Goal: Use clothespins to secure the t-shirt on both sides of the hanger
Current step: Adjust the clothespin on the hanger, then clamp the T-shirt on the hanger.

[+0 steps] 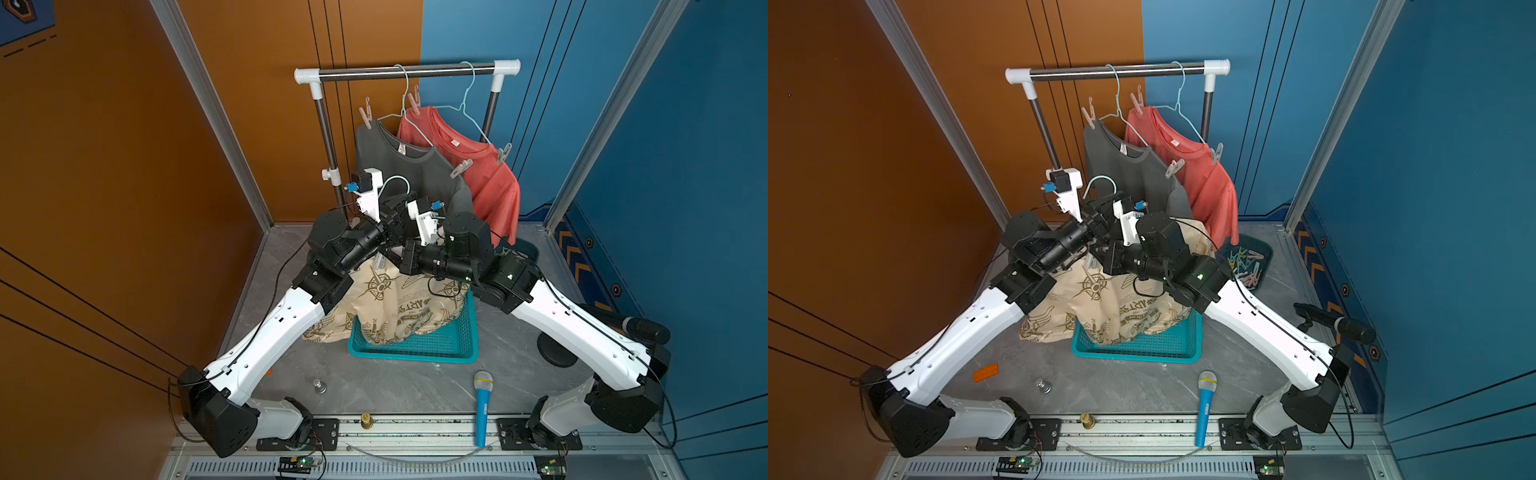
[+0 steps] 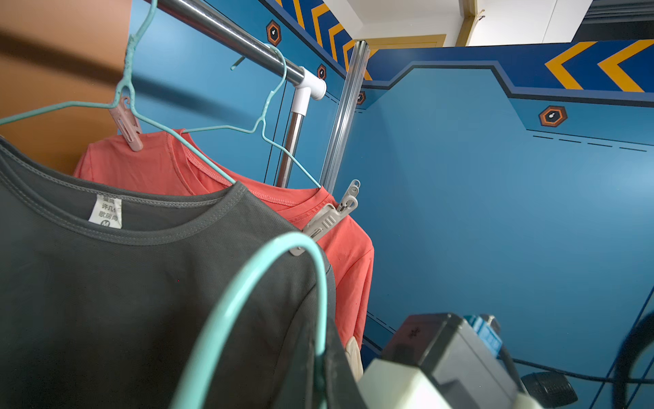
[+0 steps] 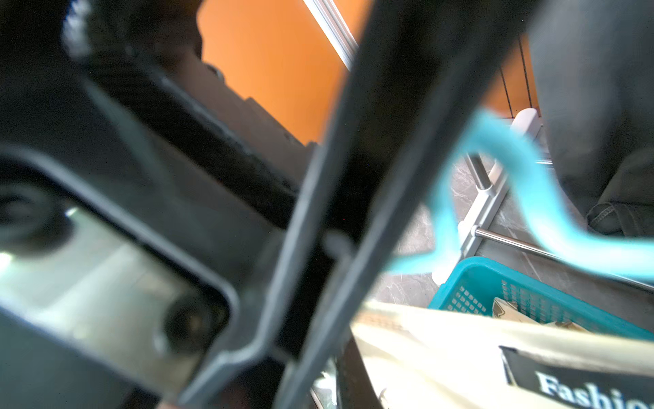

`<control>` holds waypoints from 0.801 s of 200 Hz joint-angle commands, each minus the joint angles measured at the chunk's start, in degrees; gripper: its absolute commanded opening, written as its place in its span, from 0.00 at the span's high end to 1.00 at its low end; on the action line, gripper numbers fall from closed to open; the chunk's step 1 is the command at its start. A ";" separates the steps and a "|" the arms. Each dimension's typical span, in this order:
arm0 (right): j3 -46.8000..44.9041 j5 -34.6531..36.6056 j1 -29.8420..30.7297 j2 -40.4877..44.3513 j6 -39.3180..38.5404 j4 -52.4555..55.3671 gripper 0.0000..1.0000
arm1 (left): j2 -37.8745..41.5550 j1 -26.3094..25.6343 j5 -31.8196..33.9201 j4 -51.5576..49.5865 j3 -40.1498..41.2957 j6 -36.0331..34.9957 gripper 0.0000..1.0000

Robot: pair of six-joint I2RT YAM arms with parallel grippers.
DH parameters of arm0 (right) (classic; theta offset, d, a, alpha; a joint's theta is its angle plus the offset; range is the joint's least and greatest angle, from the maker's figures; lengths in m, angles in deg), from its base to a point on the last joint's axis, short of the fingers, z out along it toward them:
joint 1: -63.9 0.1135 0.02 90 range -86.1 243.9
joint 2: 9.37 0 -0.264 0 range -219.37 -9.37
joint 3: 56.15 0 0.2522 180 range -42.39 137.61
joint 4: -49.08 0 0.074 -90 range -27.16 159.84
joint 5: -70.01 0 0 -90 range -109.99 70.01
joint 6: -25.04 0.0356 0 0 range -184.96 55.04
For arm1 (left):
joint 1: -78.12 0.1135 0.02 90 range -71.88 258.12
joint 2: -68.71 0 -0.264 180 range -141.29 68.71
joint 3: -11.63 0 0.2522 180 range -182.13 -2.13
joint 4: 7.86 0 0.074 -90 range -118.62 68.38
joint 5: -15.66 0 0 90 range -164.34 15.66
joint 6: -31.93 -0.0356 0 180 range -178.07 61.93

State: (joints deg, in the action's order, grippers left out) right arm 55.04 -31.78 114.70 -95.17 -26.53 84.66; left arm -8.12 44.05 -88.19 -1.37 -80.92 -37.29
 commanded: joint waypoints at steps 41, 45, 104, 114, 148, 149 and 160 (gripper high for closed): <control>-0.97 2.23 -3.15 9.08 -6.36 10.61 1.00 | 4.67 6.27 -4.73 -0.35 -1.51 2.09 0.91; -1.10 2.39 -3.38 9.65 -6.75 11.22 1.00 | 4.90 6.83 -4.83 -0.57 -1.49 2.28 0.91; -2.05 0.81 -13.69 19.04 -14.98 13.18 1.00 | 8.31 11.95 -9.93 -3.34 -2.14 5.61 0.91; -1.15 -0.72 -16.67 20.02 -17.47 12.58 1.00 | 8.94 12.56 -11.12 -3.80 -2.16 6.25 0.91; 1.38 -12.23 -26.39 19.88 -22.59 7.19 1.00 | 11.20 14.99 -16.17 -4.64 -2.08 9.15 0.91; 1.46 -12.74 -26.64 19.79 -22.65 6.97 0.99 | 11.23 15.08 -16.37 -4.67 -2.08 9.26 0.91; 2.37 -19.76 -29.22 18.62 -22.37 4.30 0.98 | 11.74 15.72 -18.24 -4.56 -2.08 10.46 0.91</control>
State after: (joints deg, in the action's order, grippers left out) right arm 54.98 -37.75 89.41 -75.15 -44.63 94.96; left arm 1.23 58.17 -100.25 -7.01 -80.96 -30.34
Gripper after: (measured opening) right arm 0.142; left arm 0.086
